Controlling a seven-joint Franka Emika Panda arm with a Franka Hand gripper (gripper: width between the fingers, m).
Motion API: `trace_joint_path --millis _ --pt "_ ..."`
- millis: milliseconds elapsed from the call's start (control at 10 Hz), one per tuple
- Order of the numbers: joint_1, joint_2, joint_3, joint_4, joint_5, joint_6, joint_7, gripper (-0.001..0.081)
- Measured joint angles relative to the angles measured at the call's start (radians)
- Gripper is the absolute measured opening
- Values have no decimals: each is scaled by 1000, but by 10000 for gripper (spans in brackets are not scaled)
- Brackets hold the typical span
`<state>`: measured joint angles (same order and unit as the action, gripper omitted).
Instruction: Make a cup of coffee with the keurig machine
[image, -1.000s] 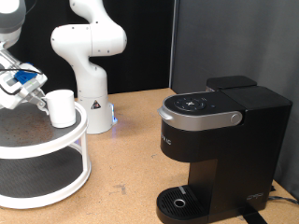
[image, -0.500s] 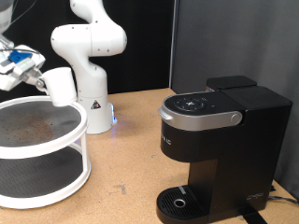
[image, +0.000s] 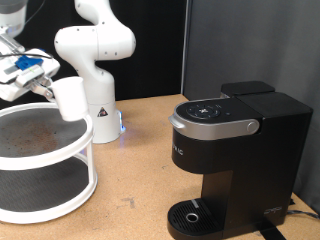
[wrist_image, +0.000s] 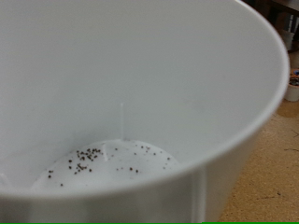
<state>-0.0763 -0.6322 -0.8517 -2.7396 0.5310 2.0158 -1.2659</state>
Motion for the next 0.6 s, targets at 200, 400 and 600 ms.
trace_joint_path --millis 200,400,600 --pt "61 3 49 -42 123 162 16 68" --pt "146 16 77 -51 220 266 15 68" --pt "243 35 85 -49 312 336 -19 68"
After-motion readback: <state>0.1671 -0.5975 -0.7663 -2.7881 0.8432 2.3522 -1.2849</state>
